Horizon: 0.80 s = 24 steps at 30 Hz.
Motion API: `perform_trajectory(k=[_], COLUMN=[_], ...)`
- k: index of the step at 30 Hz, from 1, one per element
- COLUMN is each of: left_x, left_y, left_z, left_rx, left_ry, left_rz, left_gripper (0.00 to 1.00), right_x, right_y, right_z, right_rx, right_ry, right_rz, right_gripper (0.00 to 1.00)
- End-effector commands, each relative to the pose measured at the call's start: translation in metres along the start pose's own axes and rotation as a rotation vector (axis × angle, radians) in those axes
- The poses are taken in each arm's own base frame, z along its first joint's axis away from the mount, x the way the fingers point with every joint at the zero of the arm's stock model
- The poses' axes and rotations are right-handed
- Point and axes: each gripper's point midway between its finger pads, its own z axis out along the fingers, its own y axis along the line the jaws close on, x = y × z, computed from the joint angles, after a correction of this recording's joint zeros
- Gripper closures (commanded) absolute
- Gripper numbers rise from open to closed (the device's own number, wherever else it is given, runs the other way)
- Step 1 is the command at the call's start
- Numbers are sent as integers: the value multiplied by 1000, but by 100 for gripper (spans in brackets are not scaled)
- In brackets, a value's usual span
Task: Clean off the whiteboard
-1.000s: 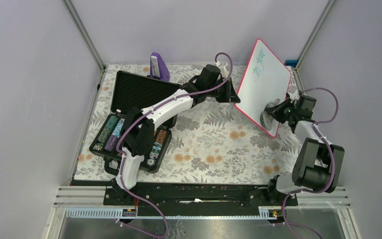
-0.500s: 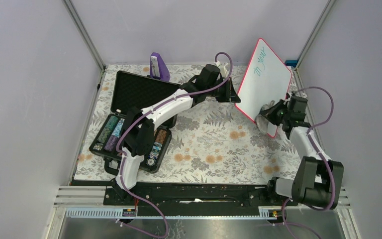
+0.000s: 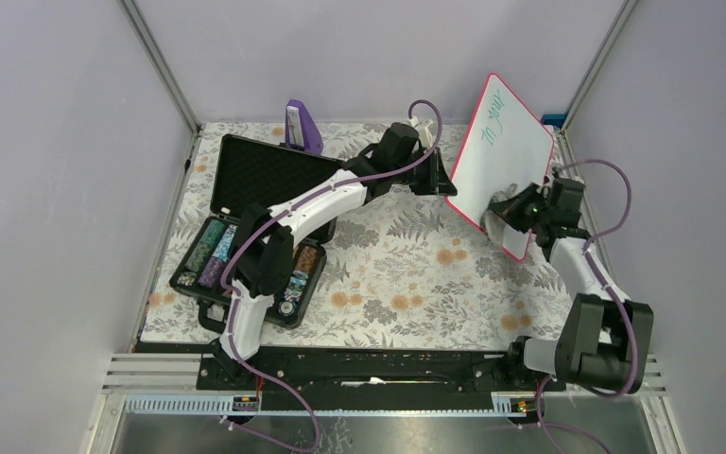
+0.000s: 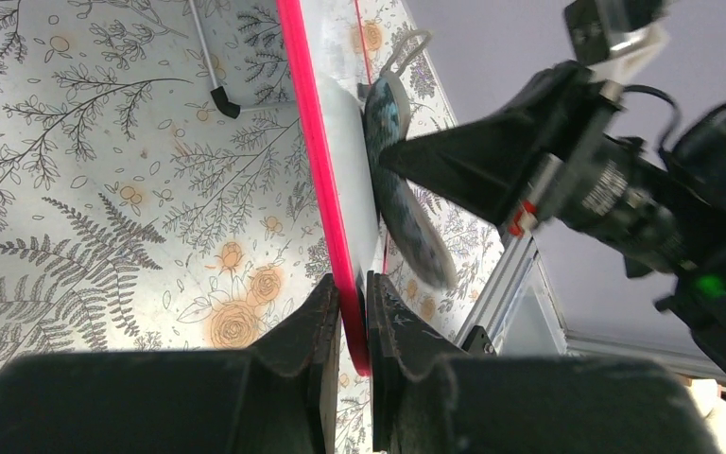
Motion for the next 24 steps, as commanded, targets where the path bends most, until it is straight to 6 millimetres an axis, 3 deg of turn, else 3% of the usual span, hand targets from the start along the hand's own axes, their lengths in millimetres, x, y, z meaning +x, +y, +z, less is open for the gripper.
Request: perform_trajectory(k=[1, 4, 7, 10, 13, 20, 24], left_x=[22, 22, 23, 25, 27, 28, 28], left_y=[-28, -30, -31, -32, -33, -37, -39], left_z=[4, 3, 3, 4, 4, 3, 2], left_rx=[82, 85, 88, 88, 92, 92, 100], left_ry=[46, 46, 48, 51, 56, 62, 64], left_rz=[69, 72, 74, 75, 76, 79, 80], left_gripper=[100, 100, 100, 100, 100, 100, 100], right_x=[35, 46, 51, 42, 37, 20, 4], right_y=[-100, -118, -109, -92, -60, 48, 58], right_z=[-1, 1, 6, 6, 6, -10, -13], right_rx=[223, 249, 186, 155, 129, -54, -62], right_ry=[107, 159, 195, 193, 188, 101, 45], right_rz=[184, 218, 244, 195, 97, -104, -130], right_gripper=[100, 100, 100, 100, 100, 100, 100])
